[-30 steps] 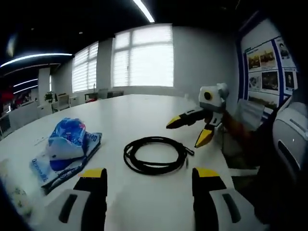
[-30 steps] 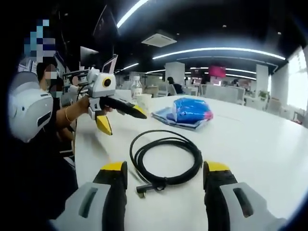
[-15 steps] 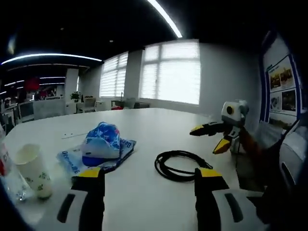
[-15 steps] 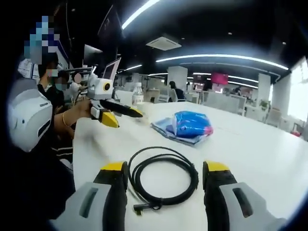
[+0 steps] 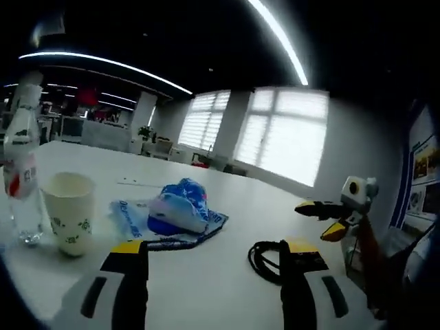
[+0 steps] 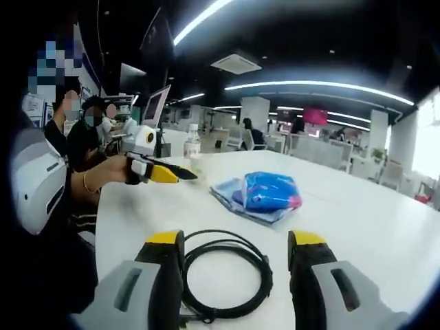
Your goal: Arrange the tabletop items into an orderly group along one side of the table until the central work area is clear of visible clutter.
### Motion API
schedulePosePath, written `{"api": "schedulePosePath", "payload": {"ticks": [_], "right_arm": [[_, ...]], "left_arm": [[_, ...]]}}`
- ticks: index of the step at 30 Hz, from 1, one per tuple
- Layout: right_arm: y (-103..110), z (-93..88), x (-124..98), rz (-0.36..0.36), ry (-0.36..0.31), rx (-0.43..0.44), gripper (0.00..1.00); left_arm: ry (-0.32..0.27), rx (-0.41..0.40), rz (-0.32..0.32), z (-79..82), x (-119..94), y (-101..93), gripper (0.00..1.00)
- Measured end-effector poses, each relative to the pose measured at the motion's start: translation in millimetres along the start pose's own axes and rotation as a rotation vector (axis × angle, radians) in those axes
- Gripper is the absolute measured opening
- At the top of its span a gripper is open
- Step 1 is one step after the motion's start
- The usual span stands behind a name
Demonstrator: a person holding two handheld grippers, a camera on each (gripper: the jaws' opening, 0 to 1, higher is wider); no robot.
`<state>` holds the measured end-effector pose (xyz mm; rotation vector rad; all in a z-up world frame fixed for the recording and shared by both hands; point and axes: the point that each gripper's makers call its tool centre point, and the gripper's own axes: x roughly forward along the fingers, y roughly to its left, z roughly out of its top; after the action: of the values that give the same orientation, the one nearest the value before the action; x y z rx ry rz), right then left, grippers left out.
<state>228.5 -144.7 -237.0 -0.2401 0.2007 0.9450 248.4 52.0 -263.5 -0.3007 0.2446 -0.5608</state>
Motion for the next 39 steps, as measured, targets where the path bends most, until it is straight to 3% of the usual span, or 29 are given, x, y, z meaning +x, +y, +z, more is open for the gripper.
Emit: {"api": "schedulePosePath", "payload": {"ticks": [4,5,9,15,17,20,27,32,36,39], "right_arm": [[-5,2.9,8,-0.001,-0.006,0.01,0.58],[-8,3.5,11,-0.003,-0.006,0.017,0.57],[-16,3.7,18,-0.017,0.0,0.029,0.56],[-24,6.2,27,-0.019,0.0,0.048,0.56],[-25,4.0,33,-0.006,0.012,0.024,0.56],[-29,-3.0,45,0.004,0.043,0.03,0.56],[-36,-16.0,70,0.035,0.101,0.052,0.56],[-38,-15.0,87,0.055,0.116,0.055,0.56],[-43,-18.6,97,0.04,0.144,0.043,0.56],[-52,-20.5,103,0.011,0.149,0.039,0.56]], "left_arm": [[-0.047,-0.095,0.057,3.3,2,15.6,0.77],[-0.097,-0.156,0.071,9.4,2,20.4,0.77],[-0.16,-0.23,0.069,17.9,3,25.3,0.77],[-0.103,-0.26,0.094,6.7,10,31.5,0.77],[-0.088,-0.259,0.058,7.4,15,28.6,0.76],[-0.081,-0.261,0.102,8.4,17,36.3,0.76],[-0.118,-0.299,0.142,12.9,23,48.7,0.76],[-0.161,-0.396,0.177,14.2,27,61.3,0.76],[-0.151,-0.391,0.221,8.6,30,67.9,0.76],[-0.16,-0.42,0.212,9.1,32,70.7,0.74]]}}
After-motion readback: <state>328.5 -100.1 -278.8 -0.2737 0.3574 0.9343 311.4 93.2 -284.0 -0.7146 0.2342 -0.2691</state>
